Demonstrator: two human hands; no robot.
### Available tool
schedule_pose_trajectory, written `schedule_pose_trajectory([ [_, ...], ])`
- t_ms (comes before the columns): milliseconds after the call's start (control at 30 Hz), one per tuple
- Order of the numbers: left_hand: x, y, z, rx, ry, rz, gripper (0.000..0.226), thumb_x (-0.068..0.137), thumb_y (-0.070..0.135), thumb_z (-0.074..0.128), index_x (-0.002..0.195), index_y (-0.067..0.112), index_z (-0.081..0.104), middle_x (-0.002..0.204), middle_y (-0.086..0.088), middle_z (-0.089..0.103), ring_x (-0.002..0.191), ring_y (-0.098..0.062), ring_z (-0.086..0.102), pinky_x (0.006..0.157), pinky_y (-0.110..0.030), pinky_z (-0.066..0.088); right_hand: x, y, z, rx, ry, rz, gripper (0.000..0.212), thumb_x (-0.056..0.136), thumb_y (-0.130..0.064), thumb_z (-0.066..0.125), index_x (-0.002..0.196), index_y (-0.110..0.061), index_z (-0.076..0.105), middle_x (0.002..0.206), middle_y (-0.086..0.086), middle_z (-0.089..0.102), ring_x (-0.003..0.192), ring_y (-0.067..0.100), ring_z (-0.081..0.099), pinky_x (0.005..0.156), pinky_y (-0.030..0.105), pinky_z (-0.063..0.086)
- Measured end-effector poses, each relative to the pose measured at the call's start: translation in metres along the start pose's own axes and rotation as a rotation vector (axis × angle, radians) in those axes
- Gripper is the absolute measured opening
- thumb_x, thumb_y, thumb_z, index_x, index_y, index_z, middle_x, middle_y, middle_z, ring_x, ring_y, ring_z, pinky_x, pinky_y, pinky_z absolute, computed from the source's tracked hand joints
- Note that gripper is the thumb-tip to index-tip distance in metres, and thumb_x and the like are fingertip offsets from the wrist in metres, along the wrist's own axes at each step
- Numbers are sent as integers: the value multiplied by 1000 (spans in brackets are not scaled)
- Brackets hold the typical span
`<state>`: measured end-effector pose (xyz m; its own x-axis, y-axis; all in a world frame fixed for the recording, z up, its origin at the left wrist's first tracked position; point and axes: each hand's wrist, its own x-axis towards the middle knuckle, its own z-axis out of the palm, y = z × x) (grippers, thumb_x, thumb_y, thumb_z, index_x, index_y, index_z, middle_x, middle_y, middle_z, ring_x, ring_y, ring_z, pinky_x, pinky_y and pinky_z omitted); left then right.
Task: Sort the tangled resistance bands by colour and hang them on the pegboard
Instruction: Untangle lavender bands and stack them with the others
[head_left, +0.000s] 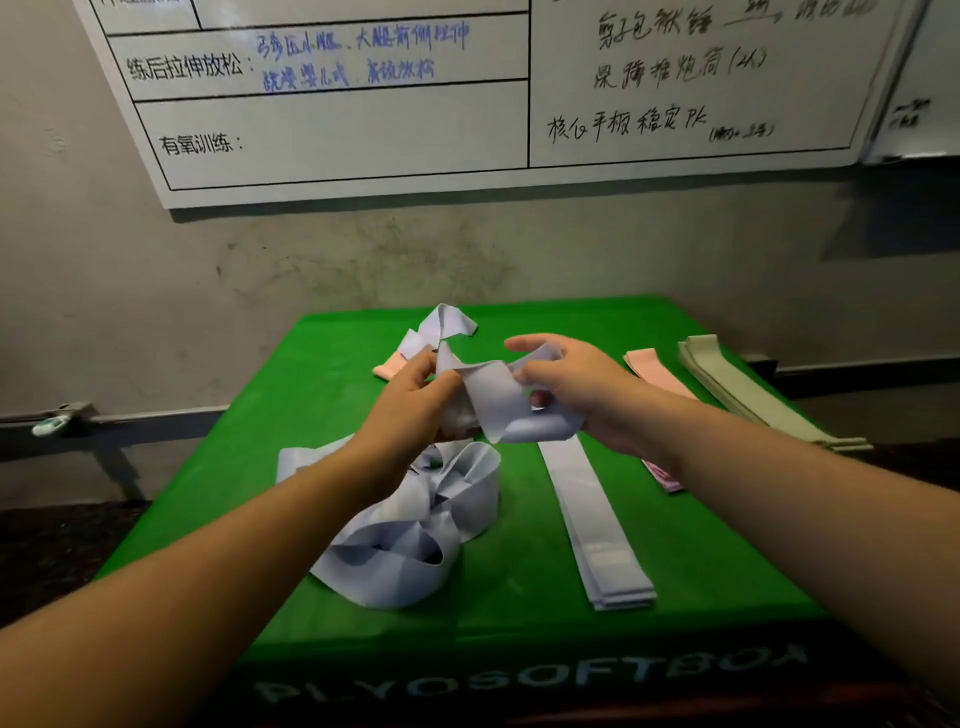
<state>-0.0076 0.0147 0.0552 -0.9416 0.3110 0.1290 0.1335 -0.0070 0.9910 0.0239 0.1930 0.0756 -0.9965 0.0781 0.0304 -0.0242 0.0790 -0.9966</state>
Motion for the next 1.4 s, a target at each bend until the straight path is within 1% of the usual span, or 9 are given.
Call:
schedule_pose_trajectory([
  [200, -30, 12, -8, -147, 7, -147, 12, 98, 17, 51, 109, 13, 54, 106, -15, 71, 90, -31, 73, 68, -42, 61, -32, 6, -15, 83, 115, 23, 15, 94, -8, 58, 100, -17, 69, 97, 4, 70, 80, 15, 65, 66, 27, 52],
  [500, -58, 9, -15, -49, -57, -182, 13, 97, 14, 59, 106, 15, 50, 89, -11, 72, 68, -22, 65, 57, -27, 51, -71, 18, -38, 77, 122, 65, 9, 98, -17, 58, 100, -20, 66, 102, 6, 69, 80, 20, 66, 70, 31, 52],
  [633, -64, 16, -16, -74, -45, -116, 17, 95, 14, 61, 109, 23, 57, 88, -4, 72, 66, -16, 63, 59, -26, 52, -84, 24, -45, -55, 155, 72, 15, 100, -35, 55, 106, -26, 66, 100, 2, 73, 96, 21, 67, 91, 43, 52],
  [833, -70, 22, -21, -183, -67, -73, 20, 95, 13, 59, 115, 15, 59, 92, -8, 71, 88, -21, 71, 73, -34, 59, -101, 28, -45, -120, 76, 56, 16, 99, -25, 57, 109, -18, 68, 83, 6, 71, 76, 16, 64, 71, 32, 50],
  [933, -72, 26, -21, -231, -69, -95, 19, 99, 14, 53, 117, 13, 61, 81, -3, 65, 75, -21, 70, 69, -33, 60, -107, 28, -45, -97, 43, 46, 15, 92, -10, 63, 106, -16, 69, 91, 7, 74, 81, 15, 68, 70, 29, 53],
  [1033, -76, 29, -17, -263, -78, -88, 19, 104, 15, 44, 111, 10, 62, 74, -3, 56, 60, -17, 54, 57, -25, 52, -112, 28, -42, -113, 26, 55, 27, 85, -4, 70, 106, -21, 67, 102, 15, 73, 83, 19, 64, 68, 28, 47],
  [1167, -82, 35, -11, -229, -104, -79, 24, 105, 18, 42, 109, 13, 65, 72, -2, 60, 61, -14, 50, 59, -22, 48, -120, 25, -37, -217, -90, 59, 67, 84, -2, 72, 136, -34, 45, 109, 14, 69, 96, 24, 66, 82, 31, 52],
  [1300, -86, 41, -3, -147, -141, -62, 30, 104, 25, 45, 127, 18, 63, 76, -1, 59, 61, -11, 48, 60, -24, 39, -124, 22, -26, -249, -225, 67, 89, 74, -31, 85, 140, -55, 31, 91, 1, 61, 91, 17, 61, 87, 39, 46],
  [1400, -92, 45, 7, -135, -194, -38, 33, 104, 25, 45, 132, 21, 61, 95, -10, 61, 70, -14, 53, 66, -25, 40, -125, 13, -13, -203, -216, 39, 80, 66, -49, 85, 133, -54, 41, 112, -5, 63, 110, 13, 60, 96, 42, 44],
])
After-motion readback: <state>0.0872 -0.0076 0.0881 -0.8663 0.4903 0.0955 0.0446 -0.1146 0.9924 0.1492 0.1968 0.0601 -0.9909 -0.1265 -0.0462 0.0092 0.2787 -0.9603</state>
